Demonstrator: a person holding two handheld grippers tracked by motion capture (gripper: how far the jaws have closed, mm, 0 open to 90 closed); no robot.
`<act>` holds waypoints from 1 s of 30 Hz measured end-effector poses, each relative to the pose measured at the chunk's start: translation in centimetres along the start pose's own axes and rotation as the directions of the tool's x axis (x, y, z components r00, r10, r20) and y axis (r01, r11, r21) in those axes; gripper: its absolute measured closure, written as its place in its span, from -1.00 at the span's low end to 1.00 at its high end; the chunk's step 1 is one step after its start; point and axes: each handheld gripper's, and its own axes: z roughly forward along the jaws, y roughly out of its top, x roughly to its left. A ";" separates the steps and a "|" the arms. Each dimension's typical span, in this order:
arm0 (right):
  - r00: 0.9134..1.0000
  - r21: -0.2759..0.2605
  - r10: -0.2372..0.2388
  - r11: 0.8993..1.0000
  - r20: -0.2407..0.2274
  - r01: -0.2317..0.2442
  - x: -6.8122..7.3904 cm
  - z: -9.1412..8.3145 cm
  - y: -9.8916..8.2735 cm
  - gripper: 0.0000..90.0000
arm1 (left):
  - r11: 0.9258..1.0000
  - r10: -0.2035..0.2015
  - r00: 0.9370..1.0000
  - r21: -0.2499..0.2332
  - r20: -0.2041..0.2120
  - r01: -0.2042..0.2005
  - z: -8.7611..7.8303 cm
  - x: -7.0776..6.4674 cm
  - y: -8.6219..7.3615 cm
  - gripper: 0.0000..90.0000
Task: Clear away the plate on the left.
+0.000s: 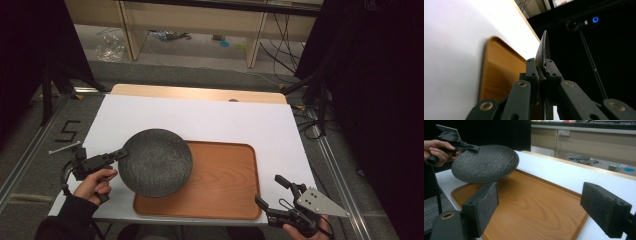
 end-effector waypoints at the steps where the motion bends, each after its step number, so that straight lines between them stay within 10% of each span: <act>1: 1.000 -0.001 0.000 1.000 0.001 0.000 0.0 0.0 0.0 -0.64 | 1.000 0.005 1.000 0.016 0.002 -0.005 0.3 -0.2 -0.3 0.86; 30: 1.000 -0.004 0.000 1.000 -0.007 -0.001 0.0 0.0 0.0 -0.64 | 0.983 0.020 1.000 0.185 0.018 -0.023 7.5 -2.6 -5.2 0.85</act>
